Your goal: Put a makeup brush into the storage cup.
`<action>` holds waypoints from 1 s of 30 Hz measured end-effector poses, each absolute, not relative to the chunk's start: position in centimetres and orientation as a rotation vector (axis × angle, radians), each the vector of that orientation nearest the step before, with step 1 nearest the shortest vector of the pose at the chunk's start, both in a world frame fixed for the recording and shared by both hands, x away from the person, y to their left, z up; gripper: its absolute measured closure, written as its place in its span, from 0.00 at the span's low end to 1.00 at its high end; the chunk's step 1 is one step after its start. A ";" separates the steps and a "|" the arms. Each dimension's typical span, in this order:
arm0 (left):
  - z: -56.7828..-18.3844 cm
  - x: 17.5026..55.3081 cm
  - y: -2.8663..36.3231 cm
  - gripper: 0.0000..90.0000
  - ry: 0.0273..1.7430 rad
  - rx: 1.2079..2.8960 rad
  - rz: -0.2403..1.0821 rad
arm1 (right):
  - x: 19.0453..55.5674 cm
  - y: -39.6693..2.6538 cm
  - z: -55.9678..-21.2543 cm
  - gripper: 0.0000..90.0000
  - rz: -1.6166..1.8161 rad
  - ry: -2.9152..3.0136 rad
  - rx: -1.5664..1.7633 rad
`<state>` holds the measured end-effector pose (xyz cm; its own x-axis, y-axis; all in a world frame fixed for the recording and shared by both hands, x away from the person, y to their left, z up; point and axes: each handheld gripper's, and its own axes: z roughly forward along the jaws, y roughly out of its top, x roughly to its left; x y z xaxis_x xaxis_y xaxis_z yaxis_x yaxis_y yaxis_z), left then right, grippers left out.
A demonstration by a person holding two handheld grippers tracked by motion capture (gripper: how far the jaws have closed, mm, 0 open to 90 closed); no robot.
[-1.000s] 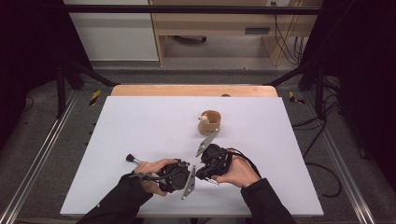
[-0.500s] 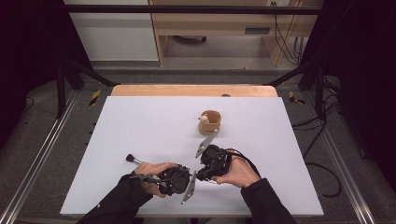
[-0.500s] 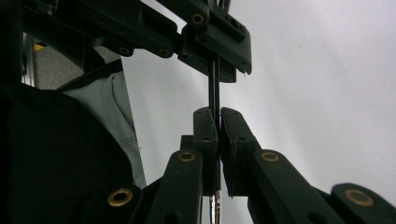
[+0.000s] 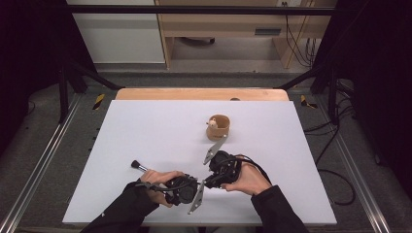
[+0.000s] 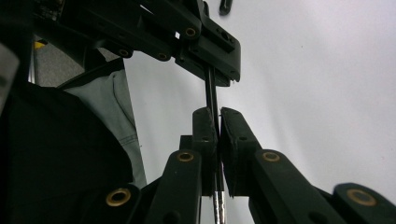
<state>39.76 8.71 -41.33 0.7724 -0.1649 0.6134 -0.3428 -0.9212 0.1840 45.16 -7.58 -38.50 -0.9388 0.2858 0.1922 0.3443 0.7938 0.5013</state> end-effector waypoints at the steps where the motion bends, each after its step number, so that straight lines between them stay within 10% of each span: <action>1: -41.3 39.8 8.8 0.94 -0.389 2.677 0.892 | 45.1 -7.7 -38.4 0.94 -0.846 -2.873 -0.511; 16: -41.4 40.4 9.7 0.94 -0.220 2.696 0.811 | 45.5 -10.5 -36.7 0.78 -1.163 -2.890 -0.693; 30: -41.3 41.0 11.1 0.94 0.032 2.625 0.699 | 45.1 -13.8 -35.5 0.39 -1.534 -2.823 -0.933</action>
<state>41.01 11.08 -41.30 0.8731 0.1278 0.4705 -0.0845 -0.9108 0.4041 45.10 -13.83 -35.48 -0.8254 0.5585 0.0823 0.3729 0.4300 0.8223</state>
